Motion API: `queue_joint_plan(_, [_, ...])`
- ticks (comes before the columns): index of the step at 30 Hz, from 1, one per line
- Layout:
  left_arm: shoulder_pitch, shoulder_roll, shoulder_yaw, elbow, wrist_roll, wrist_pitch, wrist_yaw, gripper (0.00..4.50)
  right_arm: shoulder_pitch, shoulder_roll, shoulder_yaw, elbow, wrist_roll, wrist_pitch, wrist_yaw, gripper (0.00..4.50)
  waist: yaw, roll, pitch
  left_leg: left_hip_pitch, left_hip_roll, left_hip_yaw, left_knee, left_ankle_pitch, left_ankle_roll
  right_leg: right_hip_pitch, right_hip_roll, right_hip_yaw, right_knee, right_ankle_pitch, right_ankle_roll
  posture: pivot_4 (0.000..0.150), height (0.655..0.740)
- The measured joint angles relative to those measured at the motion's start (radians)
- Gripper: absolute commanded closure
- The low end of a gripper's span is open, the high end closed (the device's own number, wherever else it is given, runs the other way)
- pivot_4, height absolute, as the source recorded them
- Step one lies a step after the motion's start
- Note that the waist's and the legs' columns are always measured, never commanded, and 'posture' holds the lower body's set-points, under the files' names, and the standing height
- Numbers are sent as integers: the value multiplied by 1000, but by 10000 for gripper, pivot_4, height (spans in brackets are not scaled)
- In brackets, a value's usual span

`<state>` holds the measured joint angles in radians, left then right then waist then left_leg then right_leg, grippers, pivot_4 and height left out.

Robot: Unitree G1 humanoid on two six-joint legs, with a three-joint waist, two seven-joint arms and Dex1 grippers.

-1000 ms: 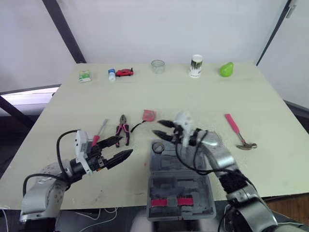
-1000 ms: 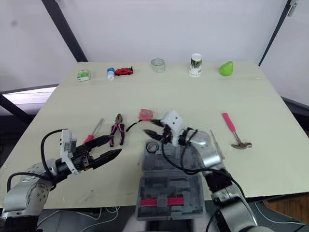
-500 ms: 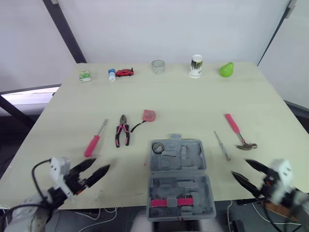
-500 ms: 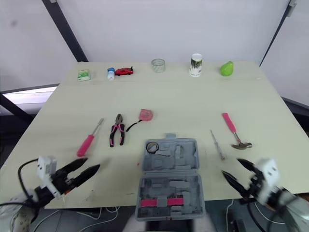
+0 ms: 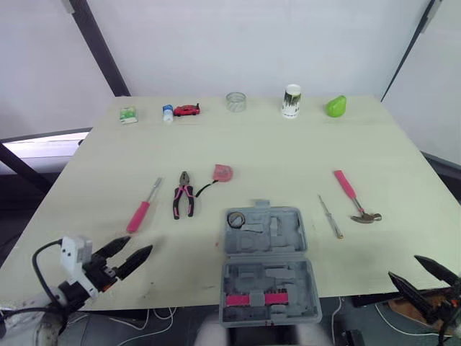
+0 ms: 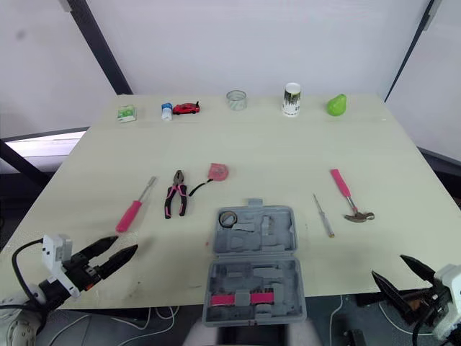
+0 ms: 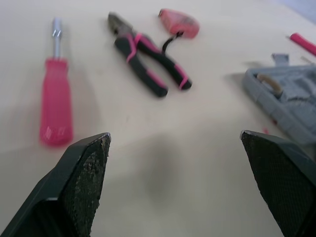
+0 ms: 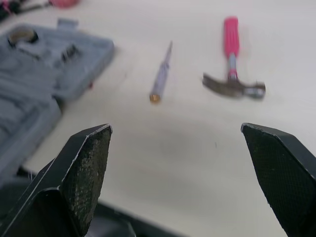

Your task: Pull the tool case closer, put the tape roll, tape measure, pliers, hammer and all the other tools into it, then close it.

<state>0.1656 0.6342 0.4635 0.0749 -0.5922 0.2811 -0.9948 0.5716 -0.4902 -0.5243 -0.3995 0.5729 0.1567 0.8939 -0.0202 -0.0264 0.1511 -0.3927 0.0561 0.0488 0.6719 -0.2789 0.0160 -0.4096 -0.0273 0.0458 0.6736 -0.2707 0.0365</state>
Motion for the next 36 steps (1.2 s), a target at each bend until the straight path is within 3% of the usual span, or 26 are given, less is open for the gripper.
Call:
queue_joint_plan(5, [-188, 7, -110, -63, 50, 63, 102, 0, -146, -77, 134, -152, 20, 91, -28, 877, 9, 1, 1, -1, -2, -1, 1, 0, 0, 0, 2, 0, 0, 2, 3, 1500, 7400])
queue_joint_plan(11, [-319, 19, -219, -106, 122, 219, 242, 0, -224, -117, 178, -214, 54, 161, -60, 877, 14, 0, 1, -4, -3, -4, 1, 0, 0, 0, 3, -2, 0, 2, 3, 1500, 7400])
queue_joint_plan(14, [-504, 13, -356, -101, 198, 355, 323, 0, -319, -144, 204, -245, 94, 218, -97, 877, 15, 0, 1, -5, -4, -4, 1, 0, 0, -1, 4, -2, 0, 2, 3, 1500, 7400])
queue_joint_plan(21, [-769, -100, -543, 211, 381, 425, 446, 0, -348, -173, 210, -257, 108, 271, -127, 877, 14, 0, 1, -6, -5, -3, 2, 0, 0, 0, 5, -3, 0, 2, 3, 1500, 7400])
queue_joint_plan(28, [-977, -197, -642, 628, 522, 241, 421, 0, -385, -207, 210, -268, 117, 310, -161, 877, 15, -1, 1, -7, -5, -3, 5, 0, 0, 0, 6, -3, 2, 2, 3, 1500, 7400])
queue_joint_plan(32, [-1029, -222, -645, 748, 551, 165, 406, 10163, -379, -212, 203, -278, 123, 320, -163, 0, 16, -1, 1, -7, -5, -3, 5, 0, 0, 0, 6, -3, 2, 2, 3, 1500, 7400])
queue_joint_plan(36, [-1065, -277, -623, 847, 563, 93, 412, 28072, -369, -213, 193, -300, 136, 329, -178, 0, 25, -1, 1, -7, -5, -4, 9, 0, 0, 0, 6, -3, 5, 2, 3, 1500, 7400])
